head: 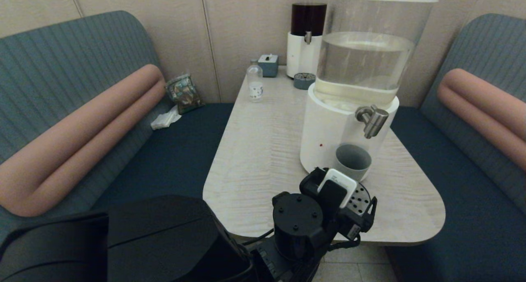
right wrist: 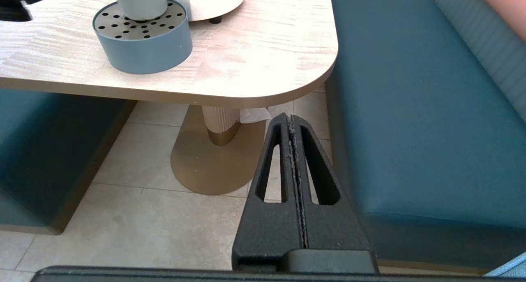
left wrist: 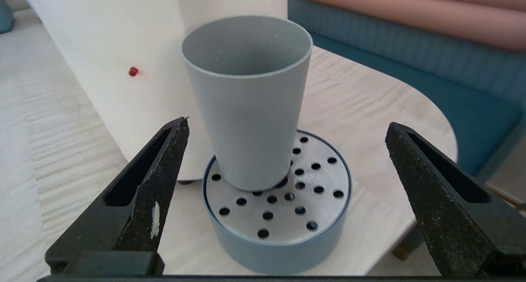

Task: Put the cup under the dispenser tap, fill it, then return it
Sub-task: Place the cup next to the water dispenser

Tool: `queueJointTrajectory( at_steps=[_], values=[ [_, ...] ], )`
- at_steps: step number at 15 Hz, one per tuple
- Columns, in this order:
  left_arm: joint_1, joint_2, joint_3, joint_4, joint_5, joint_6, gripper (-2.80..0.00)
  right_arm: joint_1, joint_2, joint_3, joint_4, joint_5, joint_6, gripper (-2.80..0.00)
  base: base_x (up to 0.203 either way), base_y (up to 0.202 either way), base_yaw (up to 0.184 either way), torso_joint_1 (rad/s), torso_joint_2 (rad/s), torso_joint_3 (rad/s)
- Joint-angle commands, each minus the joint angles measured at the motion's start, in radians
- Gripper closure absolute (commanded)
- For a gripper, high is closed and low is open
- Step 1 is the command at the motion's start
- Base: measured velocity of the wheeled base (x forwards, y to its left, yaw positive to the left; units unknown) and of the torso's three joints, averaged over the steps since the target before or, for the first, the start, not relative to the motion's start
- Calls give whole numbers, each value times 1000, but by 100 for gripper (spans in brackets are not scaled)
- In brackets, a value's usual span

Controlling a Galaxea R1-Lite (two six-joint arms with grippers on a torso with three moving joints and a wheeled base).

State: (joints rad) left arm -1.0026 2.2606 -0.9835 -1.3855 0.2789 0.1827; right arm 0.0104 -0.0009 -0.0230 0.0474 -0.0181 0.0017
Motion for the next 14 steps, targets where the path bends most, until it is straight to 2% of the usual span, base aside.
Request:
queueJointTrajectory(
  at_steps=[1,11,14],
  values=[
    [1,21,-23,-6,3,4,-280,0,-1,0,0,0,0,0,0,0,0,0,0,0],
    [31,82,-121,6,8,21,-280,0,-1,0,0,0,0,0,0,0,0,0,0,0],
    [35,99,-149,5,9,48,-280,0,-1,0,0,0,0,0,0,0,0,0,0,0]
  ],
)
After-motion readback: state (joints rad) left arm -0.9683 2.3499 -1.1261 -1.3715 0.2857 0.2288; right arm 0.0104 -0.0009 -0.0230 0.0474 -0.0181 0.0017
